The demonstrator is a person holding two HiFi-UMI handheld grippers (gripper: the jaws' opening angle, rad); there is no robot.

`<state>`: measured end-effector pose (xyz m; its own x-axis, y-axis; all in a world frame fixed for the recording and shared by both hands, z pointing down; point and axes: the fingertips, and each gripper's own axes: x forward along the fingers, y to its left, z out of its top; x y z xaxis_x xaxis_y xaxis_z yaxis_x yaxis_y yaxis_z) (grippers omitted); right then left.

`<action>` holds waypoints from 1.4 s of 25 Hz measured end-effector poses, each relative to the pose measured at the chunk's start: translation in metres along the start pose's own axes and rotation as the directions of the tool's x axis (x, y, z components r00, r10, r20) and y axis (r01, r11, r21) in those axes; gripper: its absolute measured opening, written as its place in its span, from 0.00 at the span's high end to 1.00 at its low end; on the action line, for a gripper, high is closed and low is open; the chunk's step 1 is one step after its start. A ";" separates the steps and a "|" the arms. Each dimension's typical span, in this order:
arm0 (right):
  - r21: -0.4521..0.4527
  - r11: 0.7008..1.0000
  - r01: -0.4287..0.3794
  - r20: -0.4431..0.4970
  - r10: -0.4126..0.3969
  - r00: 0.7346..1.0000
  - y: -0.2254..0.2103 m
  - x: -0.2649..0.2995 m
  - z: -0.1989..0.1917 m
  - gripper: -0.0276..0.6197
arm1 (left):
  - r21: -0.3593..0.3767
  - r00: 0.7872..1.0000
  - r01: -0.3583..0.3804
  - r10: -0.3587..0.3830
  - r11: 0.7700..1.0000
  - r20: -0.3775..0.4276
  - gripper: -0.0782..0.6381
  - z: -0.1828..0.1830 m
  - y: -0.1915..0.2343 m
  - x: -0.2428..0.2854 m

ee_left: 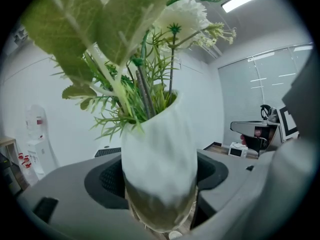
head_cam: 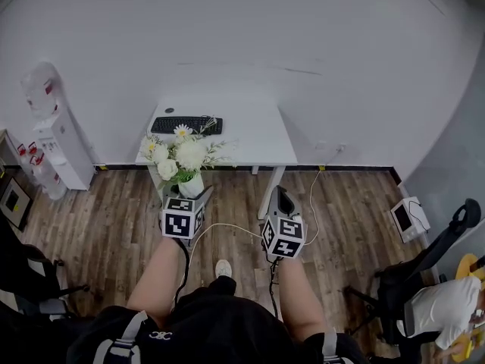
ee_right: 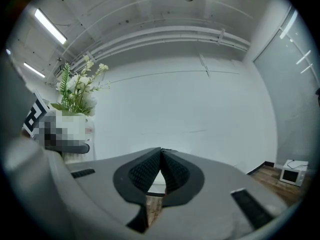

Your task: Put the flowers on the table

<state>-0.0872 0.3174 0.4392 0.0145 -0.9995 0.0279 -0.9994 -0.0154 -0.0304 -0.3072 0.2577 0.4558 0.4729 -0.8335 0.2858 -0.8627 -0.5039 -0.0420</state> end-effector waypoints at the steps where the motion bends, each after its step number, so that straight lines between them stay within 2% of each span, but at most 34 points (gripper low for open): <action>1: -0.001 1.000 0.000 0.000 0.000 1.000 0.000 0.009 -0.002 0.96 | -0.002 1.000 0.002 -0.002 1.000 0.002 0.36 0.000 0.004 0.009; 8: 0.022 0.999 0.034 -0.005 -0.034 0.999 -0.040 0.090 -0.001 0.96 | 0.000 0.999 0.040 -0.040 0.999 -0.020 0.36 0.021 0.009 0.103; 14: 0.028 0.998 0.051 -0.017 -0.050 0.999 -0.072 0.172 0.006 0.96 | 0.005 0.998 0.058 -0.058 0.998 -0.031 0.36 0.053 0.024 0.189; 23: -0.018 0.997 0.081 -0.003 -0.082 0.997 -0.116 0.295 0.017 0.96 | 0.009 0.996 0.081 -0.081 0.997 -0.027 0.36 0.096 0.045 0.318; 28: 0.002 0.996 0.090 -0.017 -0.090 0.996 -0.141 0.344 0.006 0.96 | 0.026 0.995 0.094 -0.093 0.995 -0.035 0.36 0.103 0.044 0.372; 35: 0.024 0.996 0.091 -0.063 -0.089 0.994 -0.165 0.398 -0.012 0.96 | 0.009 0.993 0.093 -0.092 0.996 -0.080 0.36 0.103 0.053 0.438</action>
<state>0.0834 -0.0773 0.4678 0.1019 -0.9904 0.0933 -0.9929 -0.1070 -0.0518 -0.1271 -0.1570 0.4801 0.5345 -0.7627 0.3642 -0.8134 -0.5812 -0.0235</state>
